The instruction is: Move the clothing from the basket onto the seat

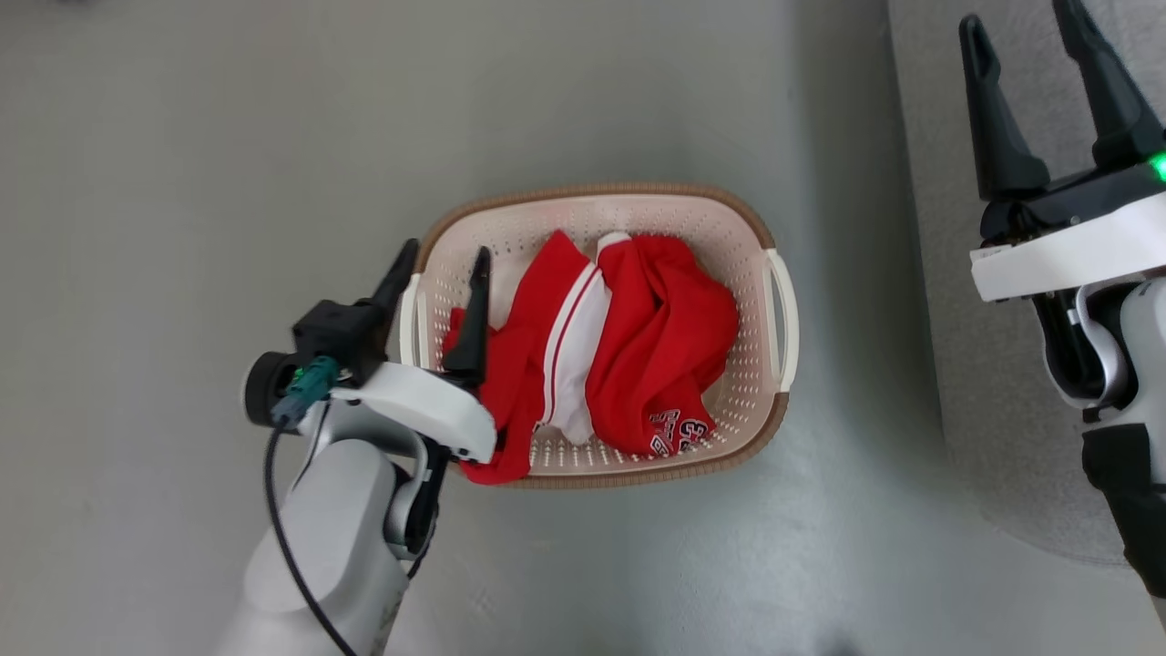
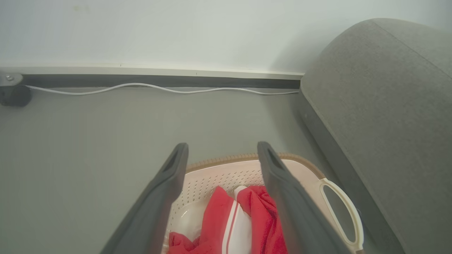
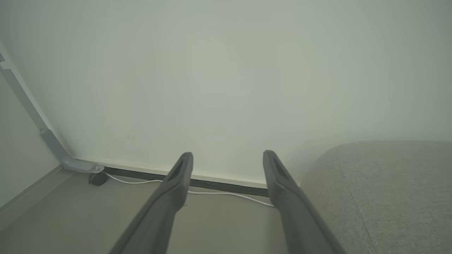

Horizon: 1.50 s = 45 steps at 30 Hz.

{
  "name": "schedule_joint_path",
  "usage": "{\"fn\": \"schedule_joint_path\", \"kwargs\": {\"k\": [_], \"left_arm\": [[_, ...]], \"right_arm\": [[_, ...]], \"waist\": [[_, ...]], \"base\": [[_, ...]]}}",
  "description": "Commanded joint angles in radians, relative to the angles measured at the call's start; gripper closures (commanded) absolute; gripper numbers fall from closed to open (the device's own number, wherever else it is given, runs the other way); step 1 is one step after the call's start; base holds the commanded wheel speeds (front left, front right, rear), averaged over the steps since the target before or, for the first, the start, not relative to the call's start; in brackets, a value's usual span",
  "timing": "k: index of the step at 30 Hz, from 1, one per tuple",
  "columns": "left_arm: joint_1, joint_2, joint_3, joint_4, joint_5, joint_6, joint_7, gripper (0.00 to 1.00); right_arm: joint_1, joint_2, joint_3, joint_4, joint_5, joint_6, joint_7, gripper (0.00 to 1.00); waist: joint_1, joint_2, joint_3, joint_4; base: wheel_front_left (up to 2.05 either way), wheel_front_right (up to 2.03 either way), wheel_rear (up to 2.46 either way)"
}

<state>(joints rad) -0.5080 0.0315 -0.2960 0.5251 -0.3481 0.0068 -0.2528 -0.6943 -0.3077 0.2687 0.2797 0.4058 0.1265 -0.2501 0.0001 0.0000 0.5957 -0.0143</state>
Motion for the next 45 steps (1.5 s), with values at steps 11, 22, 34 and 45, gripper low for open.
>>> {"fn": "schedule_joint_path", "kwargs": {"k": [11, 22, 34, 45], "left_arm": [[-0.133, 0.019, -0.333, 0.151, -0.159, 0.013, -0.009, 0.0], [-0.355, 0.019, -0.741, 0.457, -0.216, 0.093, 0.057, 0.0], [-0.454, 0.019, -0.954, 0.556, -0.16, 0.143, 0.3, 0.0], [-0.489, 0.019, -0.981, 0.614, -0.067, 0.103, 0.493, 0.0]], "right_arm": [[-0.065, -0.018, 0.042, -0.056, 0.013, 0.004, -0.012, 0.0], [-0.102, -0.003, 0.077, -0.064, 0.015, 0.004, -0.012, 0.0], [-0.095, 0.017, 0.069, -0.064, 0.017, 0.004, -0.012, 0.0], [-0.097, 0.034, 0.071, -0.08, 0.023, 0.004, -0.012, 0.0]], "waist": [[-0.0001, 0.0, 0.167, -0.021], [-0.0001, 0.0, 0.21, -0.046], [-0.0001, 0.0, 0.224, -0.069], [-0.0001, 0.0, 0.245, -0.091]], "base": [[0.0, 0.0, 0.0], [0.0, 0.0, 0.0], [0.0, 0.0, 0.0], [0.0, 0.0, 0.0]]}}
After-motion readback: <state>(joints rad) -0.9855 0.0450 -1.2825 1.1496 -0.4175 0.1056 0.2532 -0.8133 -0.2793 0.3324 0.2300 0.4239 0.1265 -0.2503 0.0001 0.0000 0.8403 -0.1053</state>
